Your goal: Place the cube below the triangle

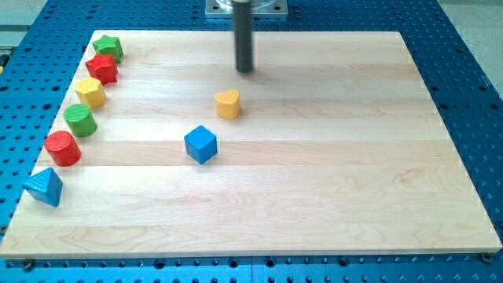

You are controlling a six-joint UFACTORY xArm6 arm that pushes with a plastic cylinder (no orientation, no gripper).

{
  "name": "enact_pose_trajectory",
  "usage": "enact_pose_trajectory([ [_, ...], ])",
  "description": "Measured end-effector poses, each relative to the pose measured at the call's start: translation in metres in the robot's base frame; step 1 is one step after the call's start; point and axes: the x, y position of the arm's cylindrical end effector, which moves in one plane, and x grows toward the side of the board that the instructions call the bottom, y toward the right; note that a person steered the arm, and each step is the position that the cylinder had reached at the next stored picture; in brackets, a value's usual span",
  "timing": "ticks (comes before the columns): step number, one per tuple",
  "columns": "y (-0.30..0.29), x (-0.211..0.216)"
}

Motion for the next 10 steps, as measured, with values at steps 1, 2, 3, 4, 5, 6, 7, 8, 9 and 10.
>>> enact_pose_trajectory([
  [1, -0.013, 0.076],
  [2, -0.062, 0.107],
  [3, -0.114, 0.123],
  [4, -0.052, 0.124],
  [5, -0.06, 0.159],
  [6, -0.136, 0.222],
  [7, -0.168, 0.229],
  [8, -0.18, 0.203],
  [9, -0.222, 0.237],
  [10, -0.226, 0.261],
])
